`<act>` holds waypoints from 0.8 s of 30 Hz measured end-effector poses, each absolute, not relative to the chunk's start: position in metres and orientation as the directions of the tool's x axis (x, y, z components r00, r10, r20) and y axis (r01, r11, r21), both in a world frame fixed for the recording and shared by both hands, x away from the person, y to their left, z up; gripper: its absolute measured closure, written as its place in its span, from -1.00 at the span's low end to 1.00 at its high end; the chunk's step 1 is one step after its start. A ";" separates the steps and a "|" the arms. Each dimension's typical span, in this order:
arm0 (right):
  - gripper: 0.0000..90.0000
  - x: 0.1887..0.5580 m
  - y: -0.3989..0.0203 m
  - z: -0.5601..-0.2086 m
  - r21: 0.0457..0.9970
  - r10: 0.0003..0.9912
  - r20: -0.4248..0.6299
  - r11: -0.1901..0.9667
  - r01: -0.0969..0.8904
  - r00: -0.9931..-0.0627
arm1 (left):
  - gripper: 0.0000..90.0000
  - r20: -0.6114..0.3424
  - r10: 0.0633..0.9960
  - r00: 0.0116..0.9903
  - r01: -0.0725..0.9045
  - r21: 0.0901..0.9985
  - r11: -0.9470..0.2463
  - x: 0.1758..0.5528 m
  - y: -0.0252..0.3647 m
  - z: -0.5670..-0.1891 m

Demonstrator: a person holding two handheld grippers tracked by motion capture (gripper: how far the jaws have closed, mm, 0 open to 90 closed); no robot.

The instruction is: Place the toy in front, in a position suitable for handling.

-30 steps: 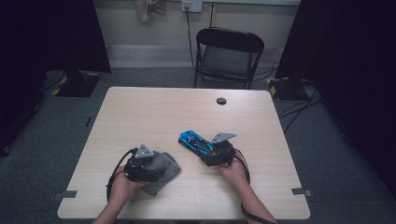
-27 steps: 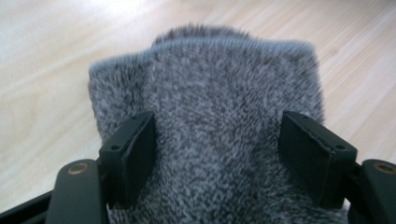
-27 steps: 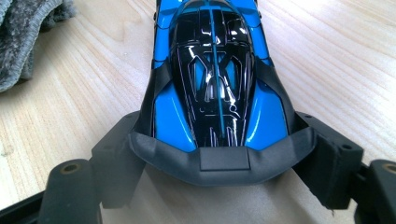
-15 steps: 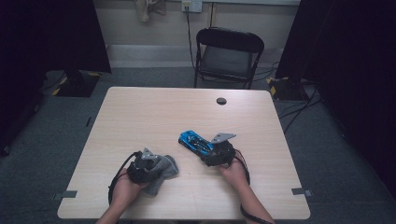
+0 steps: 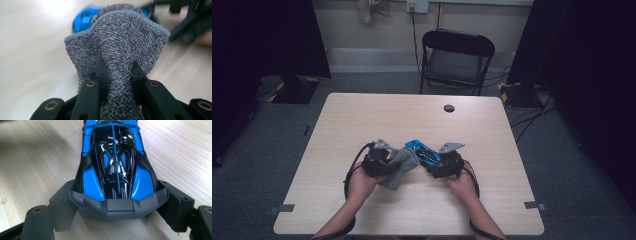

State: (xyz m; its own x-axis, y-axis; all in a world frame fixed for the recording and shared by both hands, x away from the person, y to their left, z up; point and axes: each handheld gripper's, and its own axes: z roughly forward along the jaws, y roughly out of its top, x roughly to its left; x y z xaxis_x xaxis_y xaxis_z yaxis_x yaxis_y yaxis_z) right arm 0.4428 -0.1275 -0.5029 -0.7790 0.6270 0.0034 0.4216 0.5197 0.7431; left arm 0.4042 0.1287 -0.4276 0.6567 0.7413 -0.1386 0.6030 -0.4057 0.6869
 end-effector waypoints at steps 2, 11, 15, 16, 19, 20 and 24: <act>-0.46 0.443 -0.128 -0.503 0.743 0.627 0.004 0.520 0.422 -0.779 | 0.66 -0.130 0.735 0.666 0.591 0.693 -0.412 0.416 0.112 -0.423; -0.46 0.443 -0.128 -0.503 0.744 0.628 0.003 0.519 0.421 -0.779 | 0.66 -0.124 0.727 0.675 0.601 0.664 -0.445 0.449 0.054 -0.431; -0.46 0.443 -0.127 -0.503 0.744 0.628 0.003 0.519 0.422 -0.778 | 0.65 -0.123 0.716 0.688 0.607 0.638 -0.474 0.451 0.034 -0.444; -0.46 0.443 -0.127 -0.503 0.744 0.628 0.003 0.519 0.422 -0.778 | 0.65 -0.123 0.716 0.688 0.607 0.638 -0.474 0.451 0.034 -0.444; -0.46 0.442 -0.127 -0.503 0.744 0.631 0.005 0.516 0.425 -0.776 | 0.65 -0.091 0.713 0.696 0.590 0.639 -0.494 0.448 0.030 -0.449; -0.46 0.442 -0.127 -0.503 0.744 0.632 0.006 0.516 0.426 -0.775 | 0.65 -0.092 0.714 0.694 0.591 0.640 -0.492 0.447 0.030 -0.449; -0.46 0.442 -0.127 -0.503 0.744 0.633 0.004 0.515 0.426 -0.774 | 0.66 -0.083 0.714 0.695 0.585 0.643 -0.495 0.445 0.030 -0.450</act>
State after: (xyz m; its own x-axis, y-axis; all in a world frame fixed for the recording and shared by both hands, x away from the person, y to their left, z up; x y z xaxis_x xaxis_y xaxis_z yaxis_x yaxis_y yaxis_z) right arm 0.4420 -0.1272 -0.5029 -0.7739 0.6332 0.0041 0.4256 0.5153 0.7438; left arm 0.4448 0.0299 -0.4502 0.6951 0.7141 -0.0835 0.5853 -0.4946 0.6425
